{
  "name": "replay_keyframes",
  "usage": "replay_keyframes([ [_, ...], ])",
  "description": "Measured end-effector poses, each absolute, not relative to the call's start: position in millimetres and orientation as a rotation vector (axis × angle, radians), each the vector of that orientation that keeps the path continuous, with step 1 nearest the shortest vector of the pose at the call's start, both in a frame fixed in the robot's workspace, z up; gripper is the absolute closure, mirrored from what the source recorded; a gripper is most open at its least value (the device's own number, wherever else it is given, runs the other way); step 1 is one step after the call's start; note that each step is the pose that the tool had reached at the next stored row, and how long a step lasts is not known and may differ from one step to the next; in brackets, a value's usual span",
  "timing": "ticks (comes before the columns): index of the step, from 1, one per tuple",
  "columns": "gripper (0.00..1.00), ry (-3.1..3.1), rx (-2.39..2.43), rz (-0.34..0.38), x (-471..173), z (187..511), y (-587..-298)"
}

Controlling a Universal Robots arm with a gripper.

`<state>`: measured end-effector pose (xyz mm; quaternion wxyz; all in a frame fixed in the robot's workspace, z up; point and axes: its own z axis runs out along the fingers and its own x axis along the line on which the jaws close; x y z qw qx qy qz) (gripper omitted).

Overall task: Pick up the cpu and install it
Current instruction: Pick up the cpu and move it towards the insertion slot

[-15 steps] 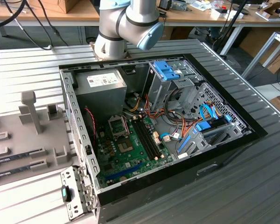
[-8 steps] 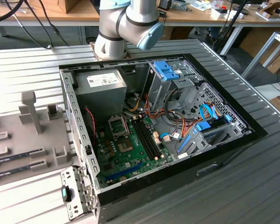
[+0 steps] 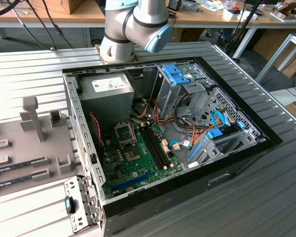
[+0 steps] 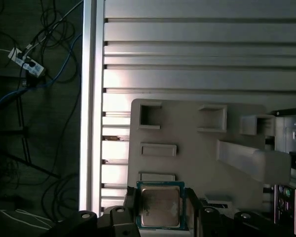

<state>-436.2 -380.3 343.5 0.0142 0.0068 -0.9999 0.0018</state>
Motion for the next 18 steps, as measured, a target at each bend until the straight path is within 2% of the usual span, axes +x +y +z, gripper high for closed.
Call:
replay_keyframes([
  [18, 0.53, -3.113, 0.021, 0.005, -436, 373, -380],
])
